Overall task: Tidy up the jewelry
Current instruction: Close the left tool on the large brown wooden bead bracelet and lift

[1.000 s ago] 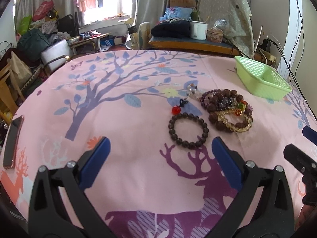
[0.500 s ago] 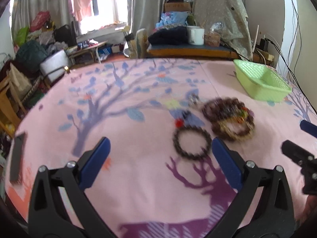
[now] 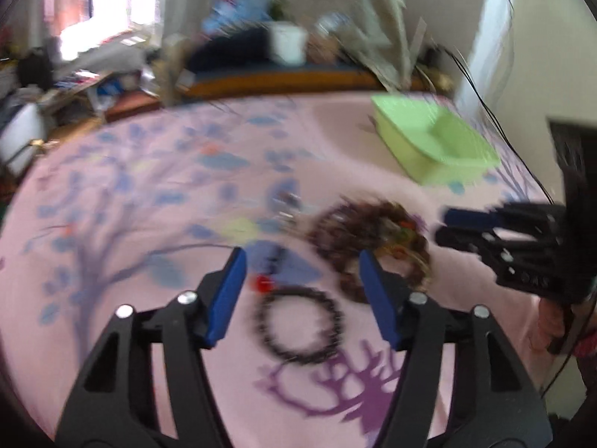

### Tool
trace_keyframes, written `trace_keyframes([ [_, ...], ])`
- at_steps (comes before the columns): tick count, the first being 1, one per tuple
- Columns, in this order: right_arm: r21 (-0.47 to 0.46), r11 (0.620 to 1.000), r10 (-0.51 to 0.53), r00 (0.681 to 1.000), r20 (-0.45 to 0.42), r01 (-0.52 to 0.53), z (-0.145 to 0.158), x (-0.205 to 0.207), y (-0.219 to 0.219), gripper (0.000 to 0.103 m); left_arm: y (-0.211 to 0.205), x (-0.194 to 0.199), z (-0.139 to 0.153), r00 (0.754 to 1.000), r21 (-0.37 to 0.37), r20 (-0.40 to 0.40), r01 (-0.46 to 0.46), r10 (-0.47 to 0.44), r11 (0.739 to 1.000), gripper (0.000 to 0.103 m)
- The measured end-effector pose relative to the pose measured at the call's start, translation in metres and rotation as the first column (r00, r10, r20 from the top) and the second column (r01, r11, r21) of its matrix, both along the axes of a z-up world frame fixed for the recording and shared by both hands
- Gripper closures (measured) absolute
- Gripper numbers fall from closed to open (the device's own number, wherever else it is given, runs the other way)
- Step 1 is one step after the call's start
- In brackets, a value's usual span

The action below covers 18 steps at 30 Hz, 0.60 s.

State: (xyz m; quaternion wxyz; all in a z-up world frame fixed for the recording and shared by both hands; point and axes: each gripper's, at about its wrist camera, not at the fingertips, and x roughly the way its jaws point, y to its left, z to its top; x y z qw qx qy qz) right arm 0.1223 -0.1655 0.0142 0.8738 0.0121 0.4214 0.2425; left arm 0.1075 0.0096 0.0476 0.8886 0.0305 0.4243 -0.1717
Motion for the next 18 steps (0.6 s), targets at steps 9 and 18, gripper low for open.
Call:
trace_keyframes([
  [9, 0.171, 0.985, 0.044, 0.997, -0.071, -0.031, -0.006, 0.014, -0.012, 0.103, -0.009, 0.038, -0.025, 0.989, -0.101, -0.144, 0.031, -0.045, 0.994, 0.088],
  [18, 0.185, 0.978, 0.062, 0.985, 0.162, -0.092, 0.075, -0.029, -0.022, 0.103, -0.002, 0.0, 0.06, 0.999, -0.204, 0.019, 0.042, -0.039, 0.978, 0.088],
])
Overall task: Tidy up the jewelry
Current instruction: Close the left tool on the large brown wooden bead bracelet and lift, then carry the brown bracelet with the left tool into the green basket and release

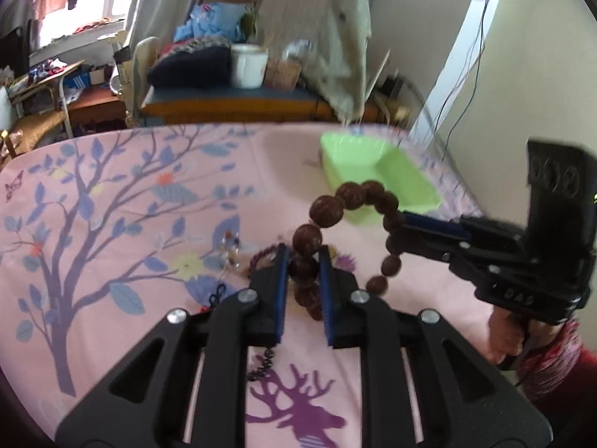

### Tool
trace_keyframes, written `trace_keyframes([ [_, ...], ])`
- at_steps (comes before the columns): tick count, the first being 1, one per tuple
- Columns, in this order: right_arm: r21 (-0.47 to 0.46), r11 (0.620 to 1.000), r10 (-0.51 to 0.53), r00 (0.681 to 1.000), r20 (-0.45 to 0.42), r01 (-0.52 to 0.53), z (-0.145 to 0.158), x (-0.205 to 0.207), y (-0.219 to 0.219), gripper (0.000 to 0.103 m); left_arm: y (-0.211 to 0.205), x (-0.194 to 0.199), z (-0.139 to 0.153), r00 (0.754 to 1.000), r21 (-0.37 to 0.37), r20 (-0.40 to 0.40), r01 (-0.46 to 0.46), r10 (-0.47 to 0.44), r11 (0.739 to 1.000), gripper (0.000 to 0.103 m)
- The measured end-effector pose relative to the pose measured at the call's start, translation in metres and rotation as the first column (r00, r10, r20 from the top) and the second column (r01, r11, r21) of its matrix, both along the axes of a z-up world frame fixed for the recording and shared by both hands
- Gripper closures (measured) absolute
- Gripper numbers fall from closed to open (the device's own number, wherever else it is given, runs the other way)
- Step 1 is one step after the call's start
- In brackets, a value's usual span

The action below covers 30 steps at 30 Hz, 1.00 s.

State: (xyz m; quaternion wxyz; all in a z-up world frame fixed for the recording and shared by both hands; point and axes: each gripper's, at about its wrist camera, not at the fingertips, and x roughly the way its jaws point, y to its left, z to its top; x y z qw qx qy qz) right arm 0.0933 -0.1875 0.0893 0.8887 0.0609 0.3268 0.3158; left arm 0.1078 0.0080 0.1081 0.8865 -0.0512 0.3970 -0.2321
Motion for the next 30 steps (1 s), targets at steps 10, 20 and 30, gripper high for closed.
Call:
trace_keyframes([
  [10, 0.041, 0.998, -0.041, 0.993, 0.107, 0.037, 0.056, -0.006, -0.025, 0.103, -0.028, 0.005, 0.054, 0.996, -0.012, 0.093, 0.017, -0.016, 1.0, 0.088],
  [20, -0.177, 0.949, -0.22, 0.949, 0.225, 0.262, 0.123, 0.07, -0.086, 0.103, -0.127, 0.109, 0.098, 0.994, -0.01, 0.104, 0.045, -0.044, 0.999, 0.088],
  [30, -0.223, 0.927, -0.325, 0.943, -0.076, 0.302, -0.032, 0.145, -0.13, 0.103, -0.19, 0.177, -0.039, 0.984, 0.157, -0.175, 0.054, -0.026, 0.986, 0.088],
])
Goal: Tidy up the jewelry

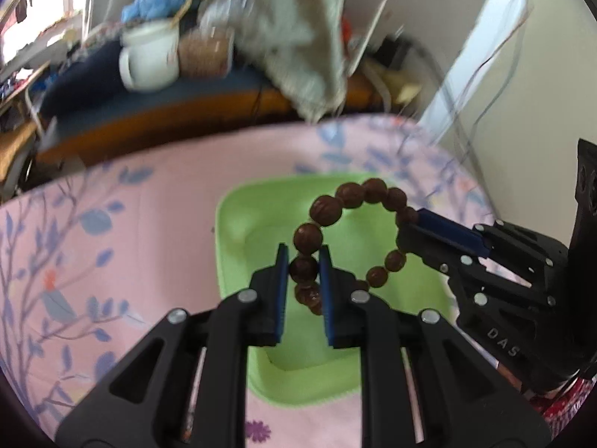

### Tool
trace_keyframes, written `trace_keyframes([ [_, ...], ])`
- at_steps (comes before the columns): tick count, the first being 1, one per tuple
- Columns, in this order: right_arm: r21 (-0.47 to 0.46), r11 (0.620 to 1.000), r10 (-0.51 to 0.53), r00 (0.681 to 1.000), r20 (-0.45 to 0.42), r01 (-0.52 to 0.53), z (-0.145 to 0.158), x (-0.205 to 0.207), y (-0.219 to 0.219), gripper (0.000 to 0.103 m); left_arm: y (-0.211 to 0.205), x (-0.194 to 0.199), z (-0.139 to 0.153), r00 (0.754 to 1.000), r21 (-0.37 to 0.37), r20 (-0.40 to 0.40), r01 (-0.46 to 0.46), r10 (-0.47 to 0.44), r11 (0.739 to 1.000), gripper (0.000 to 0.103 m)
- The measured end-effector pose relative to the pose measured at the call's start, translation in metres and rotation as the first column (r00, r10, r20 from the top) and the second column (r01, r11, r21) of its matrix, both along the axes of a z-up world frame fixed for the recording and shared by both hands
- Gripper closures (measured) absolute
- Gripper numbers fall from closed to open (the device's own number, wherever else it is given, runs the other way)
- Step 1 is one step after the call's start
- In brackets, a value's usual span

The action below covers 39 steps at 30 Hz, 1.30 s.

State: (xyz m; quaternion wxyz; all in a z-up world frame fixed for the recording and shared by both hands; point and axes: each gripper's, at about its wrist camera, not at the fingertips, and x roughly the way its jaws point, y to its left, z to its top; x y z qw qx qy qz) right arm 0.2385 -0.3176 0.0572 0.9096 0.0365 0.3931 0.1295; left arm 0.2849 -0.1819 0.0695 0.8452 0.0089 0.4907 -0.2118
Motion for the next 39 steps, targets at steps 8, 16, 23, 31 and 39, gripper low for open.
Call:
trace_keyframes([
  [8, 0.144, 0.988, -0.05, 0.998, -0.028, 0.054, -0.008, -0.003, -0.013, 0.103, 0.042, -0.02, 0.009, 1.0, -0.01, 0.003, -0.014, 0.014, 1.0, 0.088],
  [16, 0.217, 0.965, 0.066, 0.939, 0.337, -0.146, 0.05, -0.111, 0.031, 0.044, 0.177, -0.103, 0.049, 0.967, 0.044, 0.201, -0.171, 0.159, 0.984, 0.087],
  [23, -0.022, 0.955, 0.294, 0.937, 0.186, -0.296, 0.015, -0.112, 0.124, 0.095, 0.246, -0.153, 0.007, 0.969, 0.05, 0.137, -0.212, 0.203, 0.976, 0.087],
  [31, -0.053, 0.926, 0.373, 0.928, -0.022, -0.374, -0.041, -0.09, 0.184, 0.101, 0.246, -0.171, -0.044, 0.983, 0.016, 0.032, -0.179, 0.178, 0.984, 0.083],
  [39, -0.065, 0.899, 0.431, 0.901, -0.056, -0.434, -0.056, -0.112, 0.187, 0.103, 0.221, -0.174, -0.041, 0.993, -0.015, 0.059, -0.105, 0.106, 0.994, 0.074],
])
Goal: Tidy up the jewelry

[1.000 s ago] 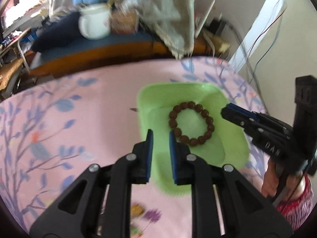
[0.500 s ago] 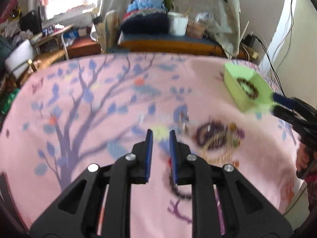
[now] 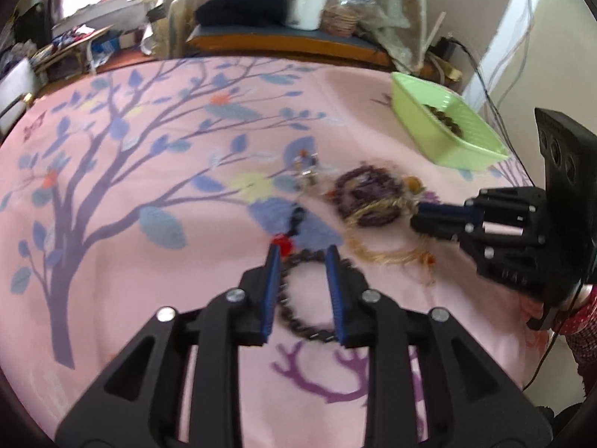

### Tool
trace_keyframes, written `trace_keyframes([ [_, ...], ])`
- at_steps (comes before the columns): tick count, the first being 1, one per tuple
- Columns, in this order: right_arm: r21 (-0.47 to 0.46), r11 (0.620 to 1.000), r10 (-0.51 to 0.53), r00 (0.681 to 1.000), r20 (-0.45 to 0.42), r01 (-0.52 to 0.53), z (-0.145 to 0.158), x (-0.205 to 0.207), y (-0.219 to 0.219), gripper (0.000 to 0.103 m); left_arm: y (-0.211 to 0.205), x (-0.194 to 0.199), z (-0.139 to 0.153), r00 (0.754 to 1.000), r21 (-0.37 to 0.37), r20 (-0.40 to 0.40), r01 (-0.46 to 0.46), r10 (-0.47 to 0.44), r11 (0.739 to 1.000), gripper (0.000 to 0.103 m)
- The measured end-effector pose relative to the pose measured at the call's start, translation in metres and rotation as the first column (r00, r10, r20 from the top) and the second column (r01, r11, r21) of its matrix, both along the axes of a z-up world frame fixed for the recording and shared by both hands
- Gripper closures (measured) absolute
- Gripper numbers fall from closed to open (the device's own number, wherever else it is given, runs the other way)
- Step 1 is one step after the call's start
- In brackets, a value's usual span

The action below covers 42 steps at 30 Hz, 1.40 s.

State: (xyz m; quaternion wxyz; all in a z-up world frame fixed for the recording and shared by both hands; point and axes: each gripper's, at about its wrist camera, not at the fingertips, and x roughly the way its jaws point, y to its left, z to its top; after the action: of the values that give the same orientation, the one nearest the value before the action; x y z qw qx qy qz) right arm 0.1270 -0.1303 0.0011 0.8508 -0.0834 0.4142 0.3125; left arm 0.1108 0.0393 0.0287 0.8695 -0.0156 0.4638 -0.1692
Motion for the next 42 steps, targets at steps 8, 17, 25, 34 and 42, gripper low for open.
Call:
trace_keyframes([
  [8, 0.016, 1.0, -0.02, 1.0, 0.015, 0.019, 0.0, -0.012, -0.009, 0.103, -0.049, 0.024, -0.019, 0.998, 0.097, -0.025, 0.057, -0.054, 0.994, 0.069],
  [17, 0.161, 0.987, -0.029, 0.995, 0.09, 0.014, 0.033, -0.011, -0.026, 0.103, -0.057, 0.012, 0.017, 0.997, 0.04, 0.023, 0.079, -0.08, 0.996, 0.096],
  [25, 0.284, 0.94, -0.236, 0.961, 0.141, 0.189, 0.067, 0.018, -0.099, 0.103, -0.114, 0.064, 0.069, 0.987, -0.093, 0.099, 0.133, -0.124, 0.987, 0.096],
  [34, 0.29, 0.867, -0.433, 0.901, 0.035, 0.405, 0.039, 0.053, -0.166, 0.103, -0.194, 0.124, 0.046, 0.99, -0.087, 0.026, 0.138, -0.136, 0.987, 0.095],
  [42, 0.331, 0.835, -0.485, 0.872, 0.063, 0.441, 0.038, 0.039, -0.171, 0.103, -0.155, 0.103, 0.054, 0.991, -0.074, 0.011, 0.135, -0.134, 0.988, 0.093],
])
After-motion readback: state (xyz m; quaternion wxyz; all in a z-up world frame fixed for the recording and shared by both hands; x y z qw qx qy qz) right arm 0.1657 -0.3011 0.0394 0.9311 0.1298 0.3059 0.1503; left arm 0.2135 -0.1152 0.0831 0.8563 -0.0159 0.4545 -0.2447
